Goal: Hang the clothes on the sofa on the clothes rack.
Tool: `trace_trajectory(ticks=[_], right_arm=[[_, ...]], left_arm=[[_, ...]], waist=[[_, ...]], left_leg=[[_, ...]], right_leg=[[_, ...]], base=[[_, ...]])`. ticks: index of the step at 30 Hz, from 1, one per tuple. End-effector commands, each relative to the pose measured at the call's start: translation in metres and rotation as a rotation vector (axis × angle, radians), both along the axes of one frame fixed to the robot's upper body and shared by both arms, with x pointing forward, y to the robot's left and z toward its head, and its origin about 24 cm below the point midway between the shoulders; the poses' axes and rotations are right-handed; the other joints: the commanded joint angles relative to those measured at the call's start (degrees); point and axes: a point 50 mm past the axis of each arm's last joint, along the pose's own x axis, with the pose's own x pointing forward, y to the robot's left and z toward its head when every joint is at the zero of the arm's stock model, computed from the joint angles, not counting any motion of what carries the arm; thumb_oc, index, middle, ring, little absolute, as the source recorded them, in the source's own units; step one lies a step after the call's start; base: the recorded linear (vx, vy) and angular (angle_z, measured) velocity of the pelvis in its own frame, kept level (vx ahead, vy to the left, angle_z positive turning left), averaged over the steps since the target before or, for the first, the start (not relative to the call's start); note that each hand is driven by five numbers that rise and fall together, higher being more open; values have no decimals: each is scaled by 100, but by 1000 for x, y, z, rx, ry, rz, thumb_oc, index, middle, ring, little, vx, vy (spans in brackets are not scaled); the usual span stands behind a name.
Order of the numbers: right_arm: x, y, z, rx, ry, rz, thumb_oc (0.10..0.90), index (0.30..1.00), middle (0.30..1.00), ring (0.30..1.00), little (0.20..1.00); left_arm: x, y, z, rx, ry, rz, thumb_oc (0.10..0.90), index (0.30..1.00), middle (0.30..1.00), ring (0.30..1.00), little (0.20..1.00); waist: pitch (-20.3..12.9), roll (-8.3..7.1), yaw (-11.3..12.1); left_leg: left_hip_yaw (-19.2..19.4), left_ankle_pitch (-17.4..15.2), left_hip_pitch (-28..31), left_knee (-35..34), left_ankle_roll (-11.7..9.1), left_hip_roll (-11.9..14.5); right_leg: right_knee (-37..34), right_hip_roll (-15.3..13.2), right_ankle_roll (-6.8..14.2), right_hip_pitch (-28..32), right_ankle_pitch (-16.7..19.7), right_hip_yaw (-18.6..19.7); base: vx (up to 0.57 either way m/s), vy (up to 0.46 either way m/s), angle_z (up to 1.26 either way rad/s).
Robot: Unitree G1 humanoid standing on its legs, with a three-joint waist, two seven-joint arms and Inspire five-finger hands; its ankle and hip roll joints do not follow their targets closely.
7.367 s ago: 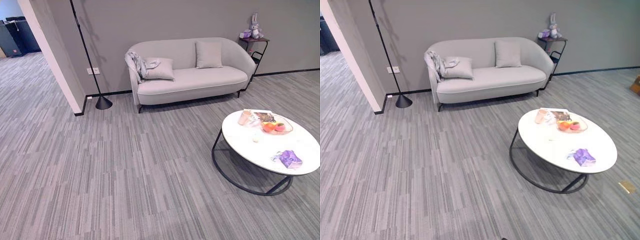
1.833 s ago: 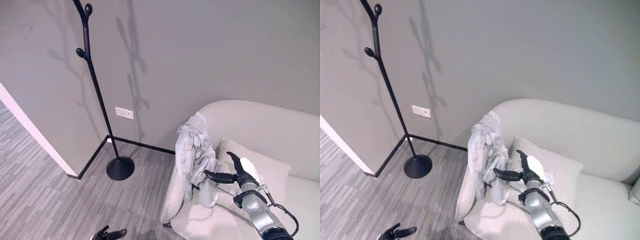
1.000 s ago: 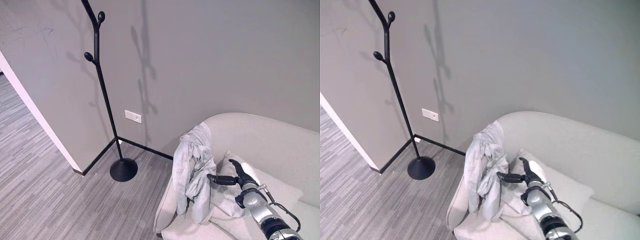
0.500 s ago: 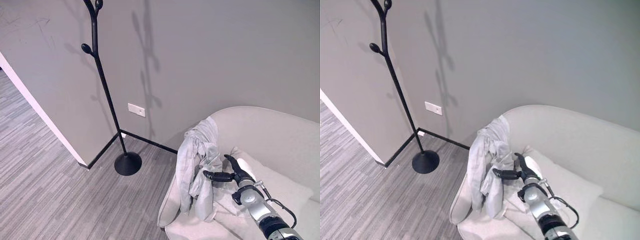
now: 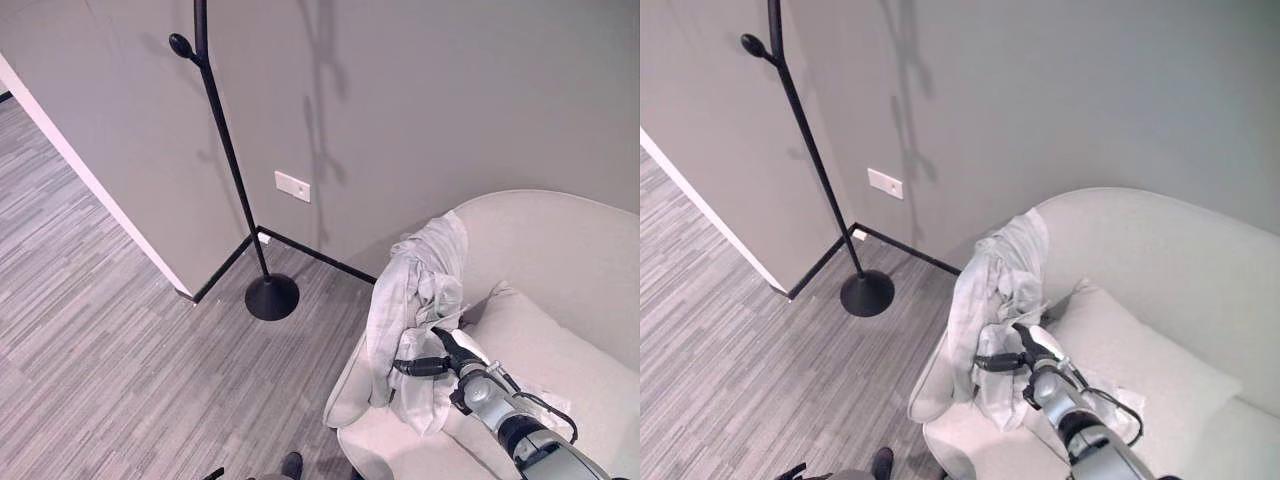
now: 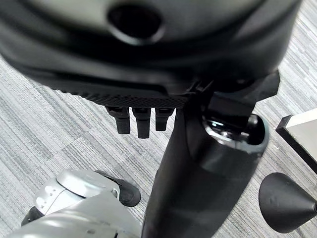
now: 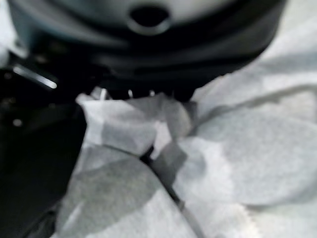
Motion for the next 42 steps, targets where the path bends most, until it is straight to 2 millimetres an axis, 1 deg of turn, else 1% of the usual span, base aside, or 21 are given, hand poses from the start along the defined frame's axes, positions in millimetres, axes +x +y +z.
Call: trace_trajectory(ticks=[1,4,5,10,13,14,15,16,20,23,24,25,28,31,34,35,36,38,40,41,42], right_arm=[[37,14,31,-8,-109,77,400,300,300,300,300],[40,16,30,-5,-83,78,400,300,300,300,300],[40,20,29,18,-75,75,400,300,300,300,300],[38,22,26,36,-65,75,400,300,300,300,300],[31,22,19,104,-57,34,400,300,300,300,300],[28,20,17,139,-60,3,400,300,300,300,300],[22,18,13,261,-86,-76,400,300,300,300,300],[21,18,13,261,-86,-77,400,300,300,300,300],[19,21,19,534,-194,-207,400,300,300,300,300],[20,23,30,745,-312,-282,400,300,300,300,300],[24,26,47,918,-427,-315,400,300,300,300,300],[21,28,54,1048,-497,-342,400,300,300,300,300],[22,31,71,1223,-609,-363,400,300,300,300,300],[21,37,80,1397,-705,-412,400,300,300,300,300],[25,48,93,1613,-801,-474,400,300,300,300,300],[27,56,103,1724,-854,-492,400,300,300,300,300],[31,70,121,1806,-903,-453,400,300,300,300,300],[31,72,124,1770,-892,-414,400,300,300,300,300],[29,69,128,1588,-857,-296,400,300,300,300,300],[27,63,131,1369,-822,-184,450,375,375,375,375],[23,53,137,1131,-806,-68,588,582,582,582,582]], left_arm=[[11,-7,0,6,-19,-95,800,900,900,900,900],[17,-10,1,5,-32,-146,800,900,900,900,900],[20,-13,1,4,-37,-181,800,900,900,900,900],[21,-17,1,-5,-36,-211,800,900,900,900,900],[14,-15,0,-5,-13,-206,800,900,900,900,900],[13,-14,0,-2,-8,-197,800,900,900,900,900],[9,-12,-1,0,6,-182,800,900,900,900,900],[9,-12,-1,0,6,-182,800,900,900,900,900],[4,-12,-2,-7,23,-163,800,900,900,900,900],[0,-14,-3,-18,33,-141,800,900,900,900,900],[-2,-14,-4,-20,42,-118,800,900,900,900,900],[-4,-15,-4,-25,49,-100,800,900,900,900,900],[-6,-16,-5,-26,57,-87,800,900,900,900,900],[-8,-17,-5,-26,66,-79,800,900,900,900,900],[-9,-17,-6,-19,76,-76,800,900,900,900,900],[-10,-17,-6,-14,85,-70,800,900,900,900,900],[-11,-18,-6,-7,90,-66,800,900,900,900,900],[-11,-18,-6,-5,88,-67,800,900,900,900,900],[-11,-16,-6,-4,86,-69,800,900,900,900,900],[-12,-15,-5,-7,83,-72,800,900,900,900,900],[-12,-13,-5,-6,80,-68,800,900,900,900,900]], waist=[[-117,-118,31],[-91,-83,62],[-92,-74,60],[-99,-69,32],[-134,-71,-9],[-146,-74,-26],[-178,-87,-79],[-176,-87,-76],[-216,-79,-180],[-237,-67,-271],[-262,-55,-335],[-295,-45,-389],[-359,-36,-435],[-424,-14,-467],[-498,7,-473],[-547,20,-465],[-603,18,-441],[-612,11,-437],[-627,-12,-447],[-627,-25,-459],[-608,-40,-478]], left_leg=[[455,149,-371,-75,-213,210],[445,175,-415,-75,-221,211],[452,175,-419,-75,-227,223],[468,166,-394,-75,-229,233],[500,140,-304,-75,-237,261],[507,133,-278,-75,-239,264],[528,109,-202,-75,-245,281],[530,108,-198,-75,-245,281],[589,69,-105,-75,-254,290],[666,38,-41,-75,-263,301],[713,21,-7,-75,-264,306],[757,-7,46,-75,-264,303],[800,-35,105,-75,-259,303],[825,-65,164,-75,-249,290],[847,-94,220,-75,-236,283],[862,-108,258,-75,-230,283],[884,-118,302,-75,-222,274],[888,-117,312,-75,-220,272],[897,-111,317,-75,-217,265],[897,-109,326,-75,-217,266],[900,-107,332,-75,-213,261]], right_leg=[[39,-85,414,526,-782,404],[39,-73,406,485,-775,398],[39,-61,398,483,-781,401],[39,-52,386,512,-805,409],[39,-37,370,600,-840,425],[39,-35,368,624,-848,429],[39,-38,366,684,-867,448],[39,-38,366,688,-868,450],[39,-44,369,737,-873,492],[39,-57,377,767,-865,551],[39,-64,378,773,-856,599],[39,-69,383,795,-860,637],[39,-87,387,831,-854,673],[39,-93,386,872,-859,694],[39,-97,386,916,-864,736],[39,-99,385,930,-866,756],[39,-101,382,957,-847,809],[39,-101,382,961,-836,815],[39,-106,381,964,-819,820],[39,-110,384,970,-810,815],[39,-117,391,973,-796,811]], base=[[0,0,0],[0,0,0],[0,0,0],[0,0,0],[21,-12,0],[46,-18,0],[35,-13,0],[0,0,0],[1,1,-3],[-9,11,-16],[-27,19,-33],[-28,17,-31],[-7,11,-13],[-15,13,-6],[-13,17,-6],[-31,39,-8],[-36,40,-7],[-24,23,-5],[0,0,0],[-35,21,3],[-46,29,1]])
